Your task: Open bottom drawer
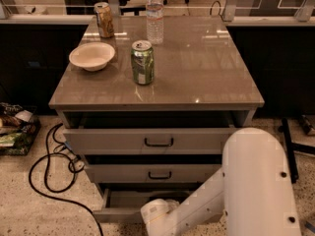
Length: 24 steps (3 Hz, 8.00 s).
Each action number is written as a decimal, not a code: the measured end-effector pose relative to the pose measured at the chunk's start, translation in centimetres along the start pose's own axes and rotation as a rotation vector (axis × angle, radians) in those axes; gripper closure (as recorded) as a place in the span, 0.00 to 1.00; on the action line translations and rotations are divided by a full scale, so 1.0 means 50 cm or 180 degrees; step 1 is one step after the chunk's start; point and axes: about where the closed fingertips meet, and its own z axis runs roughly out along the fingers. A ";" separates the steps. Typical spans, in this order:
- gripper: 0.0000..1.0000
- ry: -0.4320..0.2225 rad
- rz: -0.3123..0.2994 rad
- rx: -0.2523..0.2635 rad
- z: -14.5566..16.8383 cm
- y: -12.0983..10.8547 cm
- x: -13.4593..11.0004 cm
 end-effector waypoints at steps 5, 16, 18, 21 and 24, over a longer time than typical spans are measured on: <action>1.00 -0.1378 0.0314 0.0809 -0.020 -0.150 0.138; 1.00 -0.1680 0.0233 -0.0280 0.291 -0.010 0.026; 1.00 -0.1721 0.0134 -0.0407 0.255 0.039 0.021; 1.00 -0.1650 -0.0125 -0.0992 0.208 0.133 0.011; 1.00 -0.1554 -0.0122 -0.1061 0.159 0.171 0.021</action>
Offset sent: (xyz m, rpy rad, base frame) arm 0.0537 -0.0427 0.0879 0.5715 -0.3161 0.2855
